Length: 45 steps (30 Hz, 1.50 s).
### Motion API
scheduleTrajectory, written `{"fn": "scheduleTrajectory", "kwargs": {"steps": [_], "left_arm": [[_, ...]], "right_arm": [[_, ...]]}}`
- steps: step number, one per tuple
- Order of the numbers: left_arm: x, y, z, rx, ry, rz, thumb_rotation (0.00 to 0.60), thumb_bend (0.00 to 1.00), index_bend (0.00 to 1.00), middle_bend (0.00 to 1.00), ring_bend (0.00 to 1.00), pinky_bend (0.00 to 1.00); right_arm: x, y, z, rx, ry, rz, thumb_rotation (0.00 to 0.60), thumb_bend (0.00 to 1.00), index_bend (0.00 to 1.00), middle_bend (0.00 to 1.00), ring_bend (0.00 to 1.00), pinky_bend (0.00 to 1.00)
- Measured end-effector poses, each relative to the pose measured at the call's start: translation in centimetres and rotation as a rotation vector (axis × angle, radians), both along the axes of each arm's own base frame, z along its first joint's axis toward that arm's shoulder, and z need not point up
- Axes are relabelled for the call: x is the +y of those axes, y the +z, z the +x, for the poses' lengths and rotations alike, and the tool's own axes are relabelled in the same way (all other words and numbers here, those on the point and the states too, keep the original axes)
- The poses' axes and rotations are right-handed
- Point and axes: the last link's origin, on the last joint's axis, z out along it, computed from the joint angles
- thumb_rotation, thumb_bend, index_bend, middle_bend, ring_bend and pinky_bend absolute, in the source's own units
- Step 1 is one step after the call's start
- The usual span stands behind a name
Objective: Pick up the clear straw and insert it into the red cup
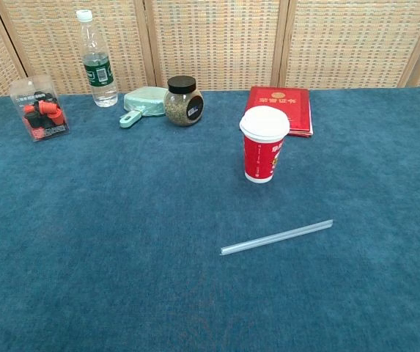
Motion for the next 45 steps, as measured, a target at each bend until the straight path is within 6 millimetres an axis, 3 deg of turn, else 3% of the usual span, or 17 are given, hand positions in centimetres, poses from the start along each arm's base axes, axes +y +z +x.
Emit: {"fn": "scheduleTrajectory", "kwargs": {"steps": [11,17,22,30,34,39,45], "left_arm": [[0.0,-0.1,0.0,-0.008,-0.002,-0.003,0.6,0.11,0.0,0.0,0.0,0.0],[0.2,-0.1,-0.2,-0.004,0.002,0.0,0.6,0.11,0.0,0.0,0.0,0.0],[0.2,0.2,-0.1,0.001,0.002,0.012,0.6,0.11,0.0,0.0,0.0,0.0],[0.0,0.3,-0.1,0.001,0.0,0.014,0.6,0.11,0.0,0.0,0.0,0.0],[0.0,0.3,-0.3,-0.003,0.009,0.011,0.6,0.11,0.0,0.0,0.0,0.0],[-0.1,0.3,-0.2,-0.004,0.004,0.008,0.6,0.11,0.0,0.0,0.0,0.0],[-0.1,0.1,-0.3,-0.001,0.007,-0.003,0.6,0.11,0.0,0.0,0.0,0.0]], "right_arm": [[0.1,-1.1,0.4,0.003,0.027,0.08,0.6,0.0,0.0,0.0,0.0,0.0],[-0.9,-3.4,1.7,0.04,0.141,0.268,0.6,0.0,0.03,0.0,0.0,0.0],[-3.3,-6.6,4.1,0.145,0.303,0.493,0.6,0.0,0.07,0.0,0.0,0.0],[-6.9,-10.2,9.1,0.134,0.429,0.761,0.6,0.0,0.12,0.0,0.0,0.0],[-8.2,-11.8,12.2,0.13,0.488,0.838,0.6,0.0,0.17,0.0,0.0,0.0],[-9.7,-14.4,15.8,0.087,0.549,0.885,0.6,0.09,0.25,0.02,0.0,0.0],[-11.0,-17.2,17.6,0.036,0.537,0.912,0.6,0.18,0.33,0.05,0.0,0.0]]}}
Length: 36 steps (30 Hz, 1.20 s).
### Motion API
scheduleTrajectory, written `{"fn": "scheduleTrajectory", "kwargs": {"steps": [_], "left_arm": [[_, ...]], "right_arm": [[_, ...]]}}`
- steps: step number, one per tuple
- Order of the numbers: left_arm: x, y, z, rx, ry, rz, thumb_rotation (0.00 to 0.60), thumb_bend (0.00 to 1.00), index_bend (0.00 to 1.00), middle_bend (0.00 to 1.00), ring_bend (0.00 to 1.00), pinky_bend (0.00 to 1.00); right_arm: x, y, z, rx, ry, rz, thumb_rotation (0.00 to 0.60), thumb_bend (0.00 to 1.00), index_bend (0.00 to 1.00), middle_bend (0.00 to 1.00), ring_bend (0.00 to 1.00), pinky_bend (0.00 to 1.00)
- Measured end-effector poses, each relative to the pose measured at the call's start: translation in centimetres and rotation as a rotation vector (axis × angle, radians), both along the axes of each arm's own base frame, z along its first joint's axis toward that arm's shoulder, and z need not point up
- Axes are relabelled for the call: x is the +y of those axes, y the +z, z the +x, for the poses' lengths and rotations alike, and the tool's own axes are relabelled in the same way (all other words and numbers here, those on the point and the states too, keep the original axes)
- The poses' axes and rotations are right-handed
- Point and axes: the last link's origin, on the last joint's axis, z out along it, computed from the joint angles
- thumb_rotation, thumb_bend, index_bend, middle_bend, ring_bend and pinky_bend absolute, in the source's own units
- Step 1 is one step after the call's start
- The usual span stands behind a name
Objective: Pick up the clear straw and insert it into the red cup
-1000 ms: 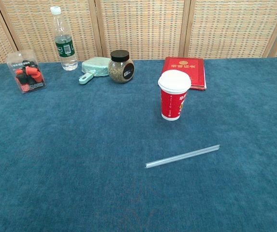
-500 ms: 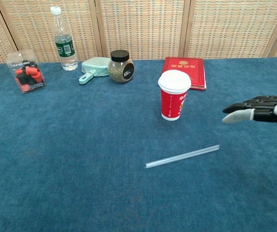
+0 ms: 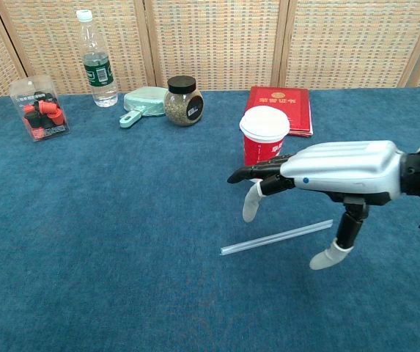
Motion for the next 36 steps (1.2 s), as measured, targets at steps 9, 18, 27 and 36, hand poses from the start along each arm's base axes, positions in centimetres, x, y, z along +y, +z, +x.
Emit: {"fn": "scheduleTrajectory", "kwargs": {"steps": [9,18,27,36], "left_arm": [[0.0,0.0,0.0,0.002,-0.001,-0.009,0.6,0.11,0.0,0.0,0.0,0.0],[-0.1,0.0,0.1,-0.002,-0.006,-0.016,0.6,0.11,0.0,0.0,0.0,0.0],[0.0,0.2,0.0,-0.009,-0.007,-0.016,0.6,0.11,0.0,0.0,0.0,0.0],[-0.1,0.2,0.0,-0.01,-0.007,-0.014,0.6,0.11,0.0,0.0,0.0,0.0]], "right_arm": [[-1.2,-3.4,1.5,0.048,-0.001,-0.012,0.6,0.29,0.36,0.06,0.0,0.0],[-2.1,-6.0,2.0,0.084,0.0,-0.056,0.6,0.3,0.42,0.11,0.0,0.0],[-2.8,-6.8,1.5,0.118,-0.019,-0.115,0.6,0.3,0.44,0.11,0.0,0.0],[-2.9,-7.4,0.8,0.142,-0.025,-0.134,0.6,0.35,0.48,0.12,0.0,0.0]]}}
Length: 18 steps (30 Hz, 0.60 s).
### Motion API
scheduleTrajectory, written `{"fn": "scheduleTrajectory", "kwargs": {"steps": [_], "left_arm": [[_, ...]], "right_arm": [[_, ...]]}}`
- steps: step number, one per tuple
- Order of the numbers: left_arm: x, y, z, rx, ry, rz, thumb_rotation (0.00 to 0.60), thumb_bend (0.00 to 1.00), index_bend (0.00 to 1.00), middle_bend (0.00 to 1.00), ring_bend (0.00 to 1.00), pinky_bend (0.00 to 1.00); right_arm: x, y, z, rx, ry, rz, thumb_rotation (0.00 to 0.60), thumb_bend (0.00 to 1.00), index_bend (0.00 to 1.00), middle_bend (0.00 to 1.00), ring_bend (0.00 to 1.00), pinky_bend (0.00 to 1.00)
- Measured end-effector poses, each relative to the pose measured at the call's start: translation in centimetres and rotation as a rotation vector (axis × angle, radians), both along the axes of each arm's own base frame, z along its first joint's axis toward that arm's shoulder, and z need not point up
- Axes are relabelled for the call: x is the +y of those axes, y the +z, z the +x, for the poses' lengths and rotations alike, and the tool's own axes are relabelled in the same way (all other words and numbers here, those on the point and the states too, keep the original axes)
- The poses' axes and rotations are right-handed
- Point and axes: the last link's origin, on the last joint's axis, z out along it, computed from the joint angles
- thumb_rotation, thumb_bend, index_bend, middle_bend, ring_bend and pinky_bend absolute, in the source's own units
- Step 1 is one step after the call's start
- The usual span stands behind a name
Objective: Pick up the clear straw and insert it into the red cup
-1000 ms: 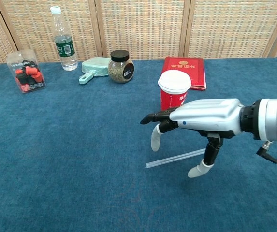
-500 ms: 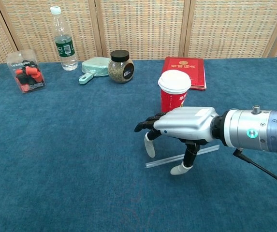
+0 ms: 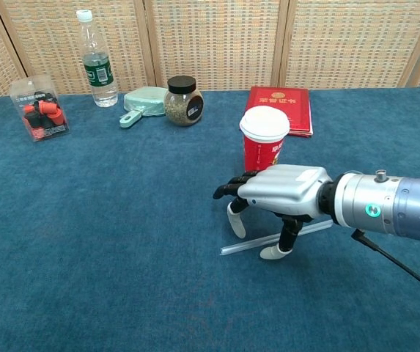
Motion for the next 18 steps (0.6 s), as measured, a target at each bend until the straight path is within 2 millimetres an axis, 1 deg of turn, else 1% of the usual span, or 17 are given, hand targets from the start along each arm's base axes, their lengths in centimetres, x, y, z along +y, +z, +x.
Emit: {"fn": "scheduleTrajectory", "kwargs": {"steps": [6,12,18], "left_arm": [[0.06,0.01,-0.05,-0.001,0.001,-0.001,0.6,0.11,0.0,0.0,0.0,0.0],[0.05,0.02,-0.01,-0.003,0.0,-0.002,0.6,0.11,0.0,0.0,0.0,0.0],[-0.12,0.17,0.05,-0.005,-0.006,0.005,0.6,0.11,0.0,0.0,0.0,0.0]], "right_arm": [[0.01,0.05,-0.15,-0.005,-0.002,-0.005,0.6,0.35,0.5,0.13,0.0,0.0],[0.11,-0.17,-0.06,-0.01,0.001,-0.005,0.6,0.35,0.5,0.13,0.0,0.0],[0.22,-0.53,-0.47,0.009,0.014,-0.01,0.6,0.36,0.51,0.13,0.0,0.0]]}}
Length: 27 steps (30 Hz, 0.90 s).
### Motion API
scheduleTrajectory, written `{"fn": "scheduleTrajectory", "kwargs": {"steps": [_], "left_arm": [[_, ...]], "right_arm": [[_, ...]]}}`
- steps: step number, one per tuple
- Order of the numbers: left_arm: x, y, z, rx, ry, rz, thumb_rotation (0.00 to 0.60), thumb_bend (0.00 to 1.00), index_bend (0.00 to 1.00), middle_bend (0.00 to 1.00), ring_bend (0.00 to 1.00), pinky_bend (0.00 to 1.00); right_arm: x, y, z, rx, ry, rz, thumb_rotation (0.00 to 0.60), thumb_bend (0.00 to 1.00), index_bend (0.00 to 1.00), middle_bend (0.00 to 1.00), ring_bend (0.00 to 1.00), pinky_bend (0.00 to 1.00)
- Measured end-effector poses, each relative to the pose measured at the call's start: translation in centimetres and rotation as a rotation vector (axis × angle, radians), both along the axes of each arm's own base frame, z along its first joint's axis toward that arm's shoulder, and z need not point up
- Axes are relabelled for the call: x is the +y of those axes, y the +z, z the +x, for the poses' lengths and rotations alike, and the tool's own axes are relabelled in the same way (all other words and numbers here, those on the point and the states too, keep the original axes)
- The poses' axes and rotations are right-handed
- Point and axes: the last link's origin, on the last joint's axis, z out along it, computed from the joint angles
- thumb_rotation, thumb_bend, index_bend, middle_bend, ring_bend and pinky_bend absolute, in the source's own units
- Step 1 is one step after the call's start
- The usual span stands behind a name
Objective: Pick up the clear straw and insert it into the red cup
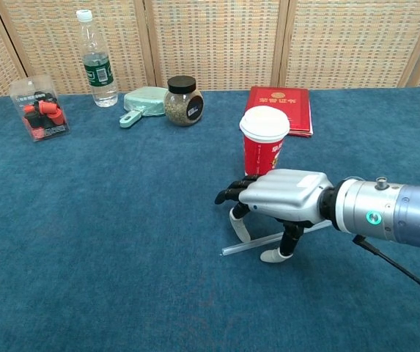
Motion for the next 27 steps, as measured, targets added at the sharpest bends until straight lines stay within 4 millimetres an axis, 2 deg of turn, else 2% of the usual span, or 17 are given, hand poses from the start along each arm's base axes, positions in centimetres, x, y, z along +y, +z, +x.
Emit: {"fn": "scheduleTrajectory", "kwargs": {"steps": [11,18,27], "left_arm": [[-0.02,0.11,-0.12,-0.005,0.004,0.001,0.6,0.1,0.0,0.0,0.0,0.0],[0.04,0.04,-0.1,-0.005,0.003,-0.003,0.6,0.11,0.0,0.0,0.0,0.0],[0.01,-0.06,-0.05,-0.004,0.001,-0.009,0.6,0.11,0.0,0.0,0.0,0.0]], "right_arm": [[-0.17,-0.45,-0.68,0.009,-0.017,-0.008,0.6,0.41,0.58,0.14,0.0,0.0],[-0.16,-0.46,-0.88,0.0,-0.022,-0.012,0.6,0.43,0.69,0.18,0.0,0.0],[0.02,-0.06,-1.02,-0.022,-0.029,-0.012,0.6,0.44,0.7,0.19,0.0,0.0]]}}
